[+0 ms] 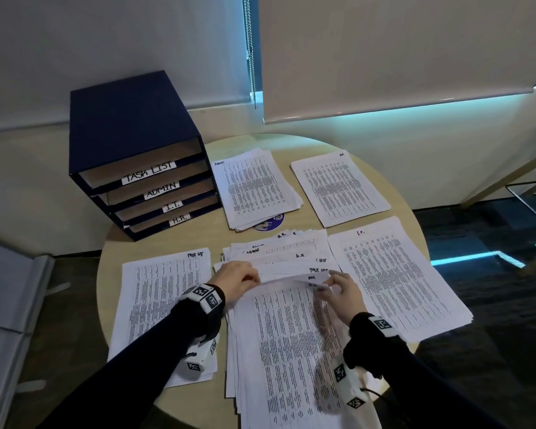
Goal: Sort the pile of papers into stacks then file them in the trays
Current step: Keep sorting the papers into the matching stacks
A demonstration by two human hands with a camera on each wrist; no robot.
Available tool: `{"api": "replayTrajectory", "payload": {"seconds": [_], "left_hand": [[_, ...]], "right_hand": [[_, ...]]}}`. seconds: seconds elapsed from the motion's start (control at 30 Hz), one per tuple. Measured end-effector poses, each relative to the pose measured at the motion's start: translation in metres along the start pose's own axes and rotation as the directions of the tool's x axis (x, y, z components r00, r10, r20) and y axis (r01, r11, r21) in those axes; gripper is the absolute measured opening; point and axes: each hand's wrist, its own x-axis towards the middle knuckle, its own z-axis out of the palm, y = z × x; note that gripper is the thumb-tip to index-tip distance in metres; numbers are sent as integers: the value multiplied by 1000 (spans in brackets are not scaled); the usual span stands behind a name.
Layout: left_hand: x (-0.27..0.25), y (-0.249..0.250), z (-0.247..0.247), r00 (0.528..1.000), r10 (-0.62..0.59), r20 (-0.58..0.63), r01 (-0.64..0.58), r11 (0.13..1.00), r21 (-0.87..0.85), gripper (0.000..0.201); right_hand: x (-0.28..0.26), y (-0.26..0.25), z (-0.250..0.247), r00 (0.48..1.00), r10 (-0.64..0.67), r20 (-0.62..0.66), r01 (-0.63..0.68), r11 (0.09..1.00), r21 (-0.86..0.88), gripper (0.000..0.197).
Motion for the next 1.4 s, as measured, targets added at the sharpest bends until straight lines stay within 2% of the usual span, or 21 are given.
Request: {"api": "replayTrajectory", "payload": {"seconds": [0.1, 0.23, 0.43, 0.53, 0.6, 0.8, 0.87, 0.93, 1.03, 1.1, 1.27, 1.4], "left_hand": [[1, 1, -1, 998, 66, 8, -67, 996, 60, 14], [1, 5, -2, 996, 83, 31, -86, 991, 100, 14], [5, 13, 6, 997, -4, -71, 9, 997, 72, 21], [16, 11, 12, 999, -43, 19, 39, 981, 189, 40], [21, 9, 15, 997, -71, 31, 62, 971, 231, 39], [22, 12, 13, 995, -24, -92, 39, 985, 166, 9], [21, 13, 11, 998, 2, -67, 8, 987, 158, 3], [22, 13, 12, 999, 22, -23, -18, 986, 165, 4], [26, 12, 14, 999, -38, -3, 38, 993, 115, 29], [27, 13, 17, 997, -74, -6, 74, 992, 98, 36], [24, 12, 29, 999, -10, -48, 16, 994, 111, 35], [24, 6, 31, 997, -82, 0, 81, 992, 92, 34]], "right_hand": [[1, 2, 3, 1000, 29, 9, -30, 999, 20, 21], [0, 4, 3, 999, 34, -25, -33, 999, 14, 24], [-1, 6, 3, 999, 46, -21, -45, 998, 54, 22], [-4, 1, 3, 999, 31, -22, -29, 996, 81, 21], [-4, 1, 3, 999, 32, -29, -29, 996, 87, 21], [-3, 5, 1, 998, 57, -37, -54, 995, 85, 24], [-3, 5, 0, 998, 60, -33, -57, 995, 78, 24], [-3, 3, 0, 997, 61, -36, -58, 995, 75, 23], [-2, 0, 1, 997, 59, -40, -56, 995, 77, 23], [-2, 0, 2, 998, 52, -45, -48, 995, 93, 25], [-1, 2, 2, 997, 71, -41, -67, 994, 91, 24], [-1, 2, 2, 997, 78, -28, -75, 993, 93, 20]]}}
